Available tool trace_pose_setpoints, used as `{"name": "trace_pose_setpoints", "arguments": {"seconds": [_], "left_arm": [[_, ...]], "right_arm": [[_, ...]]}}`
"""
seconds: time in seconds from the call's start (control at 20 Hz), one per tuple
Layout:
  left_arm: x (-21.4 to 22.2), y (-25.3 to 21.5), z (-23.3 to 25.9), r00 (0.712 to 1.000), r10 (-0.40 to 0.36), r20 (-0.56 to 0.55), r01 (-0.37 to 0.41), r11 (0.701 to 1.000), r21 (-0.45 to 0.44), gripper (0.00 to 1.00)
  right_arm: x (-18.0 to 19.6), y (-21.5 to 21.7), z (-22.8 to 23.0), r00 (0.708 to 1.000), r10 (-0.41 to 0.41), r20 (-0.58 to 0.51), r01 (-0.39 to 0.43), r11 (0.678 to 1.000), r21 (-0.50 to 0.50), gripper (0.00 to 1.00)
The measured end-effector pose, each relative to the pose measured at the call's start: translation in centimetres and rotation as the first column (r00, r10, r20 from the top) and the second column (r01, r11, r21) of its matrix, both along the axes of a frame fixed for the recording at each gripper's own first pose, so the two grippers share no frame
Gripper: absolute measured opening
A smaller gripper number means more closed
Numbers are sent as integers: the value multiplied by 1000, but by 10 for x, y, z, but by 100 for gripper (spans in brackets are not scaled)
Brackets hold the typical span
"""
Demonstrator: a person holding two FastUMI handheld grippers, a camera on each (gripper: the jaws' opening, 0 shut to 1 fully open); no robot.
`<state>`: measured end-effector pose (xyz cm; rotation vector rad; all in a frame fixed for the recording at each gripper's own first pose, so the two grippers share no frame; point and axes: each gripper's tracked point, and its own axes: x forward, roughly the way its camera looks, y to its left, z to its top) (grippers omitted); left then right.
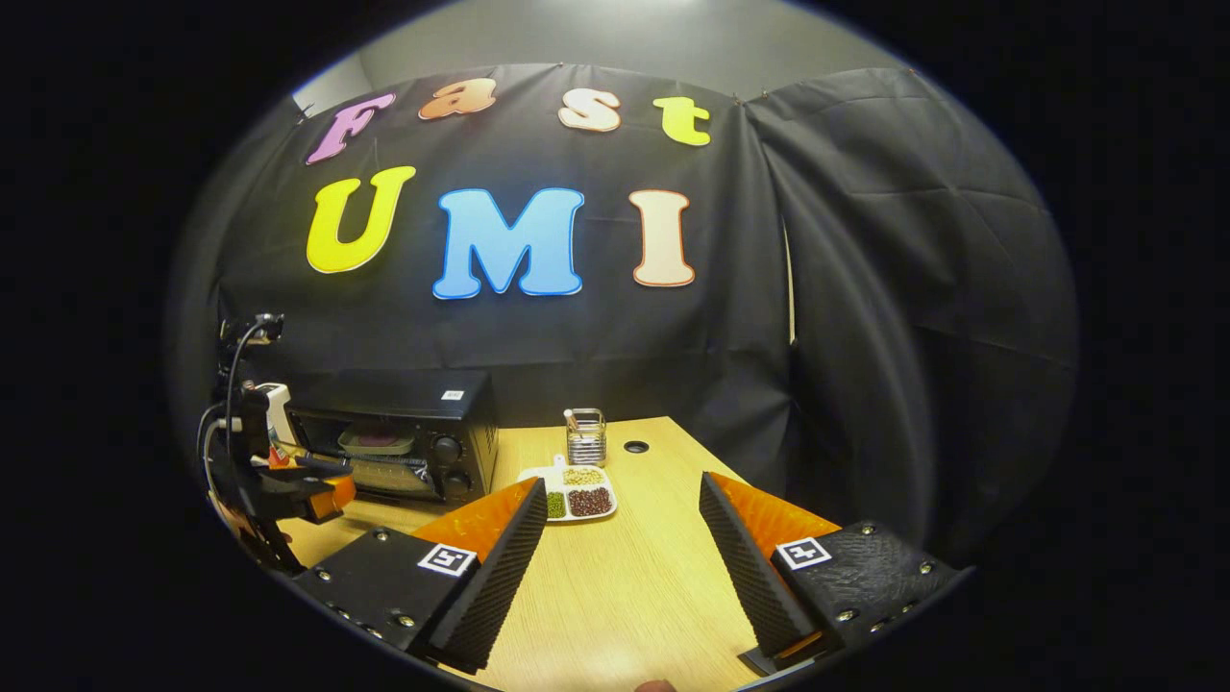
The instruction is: Open the electric oven with the left hand, put the food in, and close the electric oven.
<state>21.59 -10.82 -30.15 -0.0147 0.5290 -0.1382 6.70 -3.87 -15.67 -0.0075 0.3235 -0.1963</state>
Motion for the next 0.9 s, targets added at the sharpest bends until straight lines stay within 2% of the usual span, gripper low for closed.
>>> {"name": "trace_pose_setpoints", "arguments": {"seconds": [0.1,0.15,0.2,0.25,0.3,0.35,0.4,0.45,0.5,0.55,0.65,0.7,0.75,0.9], "left_arm": [[10,1,8,1000,-2,24,2,1000,-4,95],[17,1,8,1000,-3,25,3,1000,0,100],[24,2,11,999,-2,36,2,1000,2,95],[28,4,15,999,0,49,0,1000,3,95],[29,6,21,998,4,63,-4,1000,0,100],[28,9,29,997,13,71,-13,1000,-7,91],[22,10,40,996,23,83,-21,999,-25,95],[17,10,53,994,27,108,-22,999,-49,95],[11,12,67,990,32,136,-24,998,-60,91],[0,17,81,986,43,160,-34,998,-59,95],[-26,26,114,973,71,221,-59,996,-61,95],[-40,32,135,958,95,269,-81,995,-64,99],[-53,36,148,946,114,304,-100,993,-64,95],[-104,44,185,913,139,383,-135,990,-38,99]], "right_arm": [[0,-1,2,1000,7,1,-7,1000,-8,98],[2,1,3,1000,12,4,-12,1000,-7,98],[3,3,5,1000,18,8,-17,1000,-6,98],[6,5,7,1000,27,16,-27,1000,-7,98],[8,6,10,999,37,28,-37,999,-11,98],[9,8,13,998,50,38,-49,999,-15,98],[9,8,20,996,66,55,-65,998,-20,98],[8,9,28,994,75,84,-73,997,-27,98],[8,9,40,989,88,119,-85,996,-32,98],[10,11,50,983,107,150,-104,994,-28,98],[8,20,68,965,169,199,-170,985,-13,98],[7,21,77,954,197,227,-198,980,-16,98],[4,17,82,947,210,244,-210,977,-25,98],[-11,11,97,927,246,283,-250,968,-23,98]]}}
